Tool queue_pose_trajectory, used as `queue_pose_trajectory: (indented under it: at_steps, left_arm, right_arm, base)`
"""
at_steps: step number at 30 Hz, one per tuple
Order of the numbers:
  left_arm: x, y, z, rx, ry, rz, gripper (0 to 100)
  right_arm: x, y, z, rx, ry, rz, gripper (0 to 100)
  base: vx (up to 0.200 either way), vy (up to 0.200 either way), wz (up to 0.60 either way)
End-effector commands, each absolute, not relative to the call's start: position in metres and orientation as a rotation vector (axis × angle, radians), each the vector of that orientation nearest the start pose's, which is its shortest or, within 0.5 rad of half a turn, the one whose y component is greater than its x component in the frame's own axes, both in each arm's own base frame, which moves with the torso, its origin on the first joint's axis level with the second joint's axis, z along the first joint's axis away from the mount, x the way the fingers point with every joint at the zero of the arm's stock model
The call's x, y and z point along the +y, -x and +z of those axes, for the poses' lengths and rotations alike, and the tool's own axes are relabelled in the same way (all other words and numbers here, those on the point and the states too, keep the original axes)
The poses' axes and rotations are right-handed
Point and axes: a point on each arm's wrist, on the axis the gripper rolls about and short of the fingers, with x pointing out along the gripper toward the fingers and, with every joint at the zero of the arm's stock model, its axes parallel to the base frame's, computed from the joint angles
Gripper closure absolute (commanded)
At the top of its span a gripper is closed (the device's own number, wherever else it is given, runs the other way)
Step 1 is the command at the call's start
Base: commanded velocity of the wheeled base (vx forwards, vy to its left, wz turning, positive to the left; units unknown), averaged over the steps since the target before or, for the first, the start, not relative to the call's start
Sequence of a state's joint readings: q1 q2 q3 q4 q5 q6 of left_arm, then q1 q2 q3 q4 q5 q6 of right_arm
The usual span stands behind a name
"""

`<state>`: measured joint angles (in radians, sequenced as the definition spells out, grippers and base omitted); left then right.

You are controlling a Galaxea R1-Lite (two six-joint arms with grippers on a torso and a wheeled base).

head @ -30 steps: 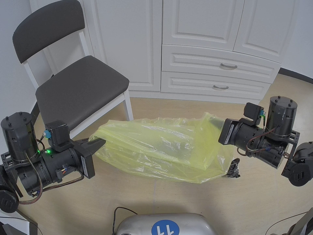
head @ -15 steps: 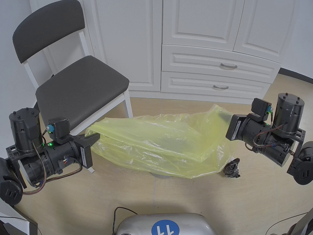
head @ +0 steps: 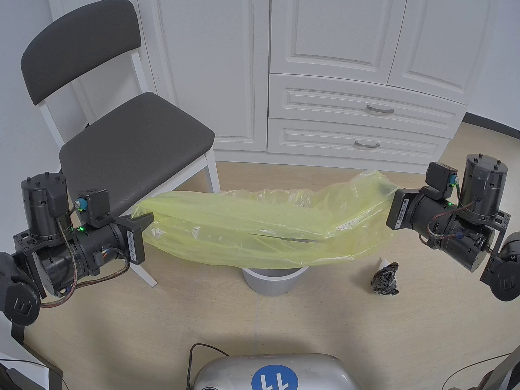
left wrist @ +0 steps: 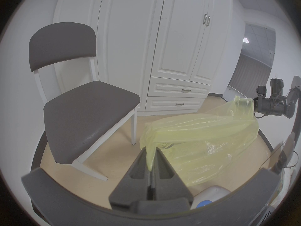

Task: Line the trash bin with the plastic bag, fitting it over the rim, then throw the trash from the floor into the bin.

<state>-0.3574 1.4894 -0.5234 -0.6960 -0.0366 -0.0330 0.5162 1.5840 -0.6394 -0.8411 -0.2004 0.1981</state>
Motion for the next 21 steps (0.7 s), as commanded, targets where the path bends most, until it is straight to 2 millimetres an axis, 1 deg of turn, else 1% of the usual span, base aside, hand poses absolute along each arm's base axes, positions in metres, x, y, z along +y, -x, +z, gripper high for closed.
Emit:
queue_pose_trajectory:
  at_steps: [1, 10, 21]
  left_arm:
    - [-0.08, -0.222, 0.17, 0.276, -0.009, -0.372, 100]
    - [-0.074, -0.225, 0.17, 0.274, -0.006, -0.343, 100]
    - [-0.068, -0.228, 0.172, 0.269, -0.005, -0.318, 100]
  right_arm:
    - [0.126, -0.237, 0.189, 0.136, -0.144, 0.294, 100]
    - [0.117, -0.236, 0.183, 0.151, -0.081, 0.271, 100]
    - [0.11, -0.238, 0.179, 0.16, -0.05, 0.248, 100]
  base:
    - [0.0, 0.0, 0.0]
    - [0.0, 0.0, 0.0]
    - [0.0, 0.0, 0.0]
